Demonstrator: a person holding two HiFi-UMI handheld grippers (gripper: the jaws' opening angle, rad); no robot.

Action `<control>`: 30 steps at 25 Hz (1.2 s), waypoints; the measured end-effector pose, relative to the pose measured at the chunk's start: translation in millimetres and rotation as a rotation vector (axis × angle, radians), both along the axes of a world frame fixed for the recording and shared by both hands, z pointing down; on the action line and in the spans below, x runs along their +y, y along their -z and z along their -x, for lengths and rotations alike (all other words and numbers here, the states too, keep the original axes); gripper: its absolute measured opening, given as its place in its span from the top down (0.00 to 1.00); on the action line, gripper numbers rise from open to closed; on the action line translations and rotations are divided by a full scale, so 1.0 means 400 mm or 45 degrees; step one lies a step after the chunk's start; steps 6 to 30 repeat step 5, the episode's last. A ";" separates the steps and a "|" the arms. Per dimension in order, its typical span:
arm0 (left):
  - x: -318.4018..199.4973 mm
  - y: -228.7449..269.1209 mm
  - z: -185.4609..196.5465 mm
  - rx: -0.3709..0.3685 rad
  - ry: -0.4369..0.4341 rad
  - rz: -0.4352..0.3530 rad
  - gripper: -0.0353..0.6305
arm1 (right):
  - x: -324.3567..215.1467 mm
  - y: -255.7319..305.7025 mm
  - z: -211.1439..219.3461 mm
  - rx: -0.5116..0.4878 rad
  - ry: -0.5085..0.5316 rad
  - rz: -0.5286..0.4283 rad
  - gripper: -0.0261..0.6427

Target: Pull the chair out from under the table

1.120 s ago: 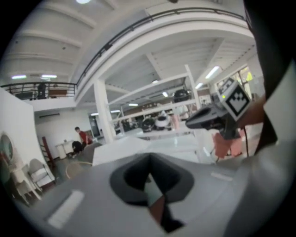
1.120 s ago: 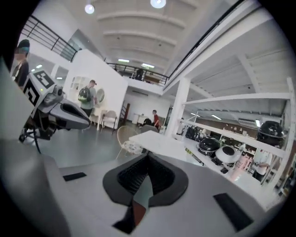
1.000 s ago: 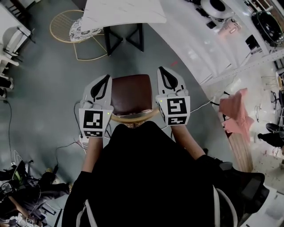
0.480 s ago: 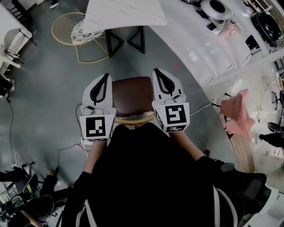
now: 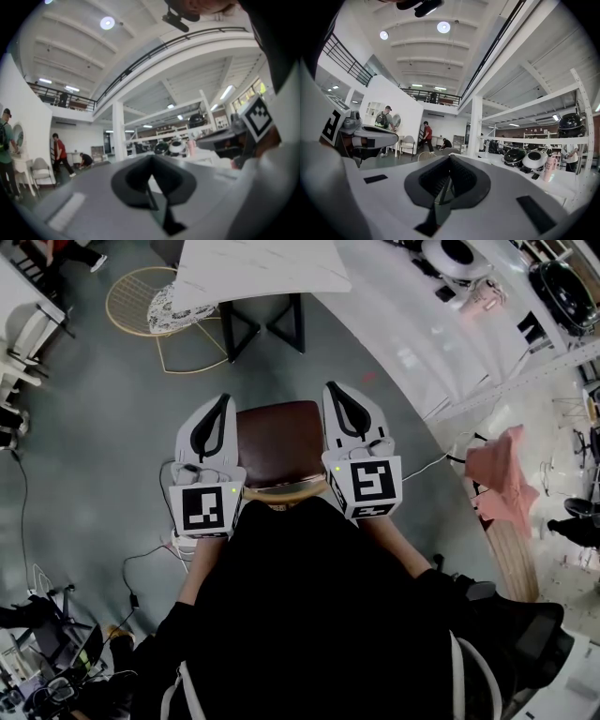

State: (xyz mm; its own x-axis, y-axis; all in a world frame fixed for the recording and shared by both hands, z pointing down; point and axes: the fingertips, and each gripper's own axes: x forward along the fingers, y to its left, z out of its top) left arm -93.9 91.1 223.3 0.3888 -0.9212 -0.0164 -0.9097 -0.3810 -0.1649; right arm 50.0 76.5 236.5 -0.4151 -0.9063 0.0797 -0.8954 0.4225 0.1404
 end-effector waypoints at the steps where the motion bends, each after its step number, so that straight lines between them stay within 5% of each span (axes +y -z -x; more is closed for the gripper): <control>1: 0.000 0.001 0.003 0.004 0.004 -0.007 0.94 | -0.001 0.001 0.002 -0.001 0.000 -0.001 0.93; 30: 0.004 -0.004 0.007 0.006 0.011 -0.015 0.94 | 0.000 0.002 0.010 0.000 0.012 -0.010 0.93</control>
